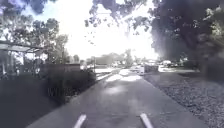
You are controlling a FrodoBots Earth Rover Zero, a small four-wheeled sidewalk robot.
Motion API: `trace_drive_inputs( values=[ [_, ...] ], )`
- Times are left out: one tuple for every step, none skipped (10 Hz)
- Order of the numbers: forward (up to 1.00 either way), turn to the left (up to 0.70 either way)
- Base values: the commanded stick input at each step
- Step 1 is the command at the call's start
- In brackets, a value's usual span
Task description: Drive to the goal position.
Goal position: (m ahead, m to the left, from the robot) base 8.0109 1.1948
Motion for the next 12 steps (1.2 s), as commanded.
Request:
trace_drive_inputs(
  values=[
    [1.00, 0.00],
    [1.00, 0.00],
    [1.00, 0.00],
    [1.00, 0.00],
    [1.00, 0.00],
    [1.00, 0.00],
    [0.23, 0.00],
    [0.00, 0.00],
    [0.00, 0.00],
    [0.00, 0.00],
    [0.00, 0.00],
    [0.00, 0.00]
  ],
)
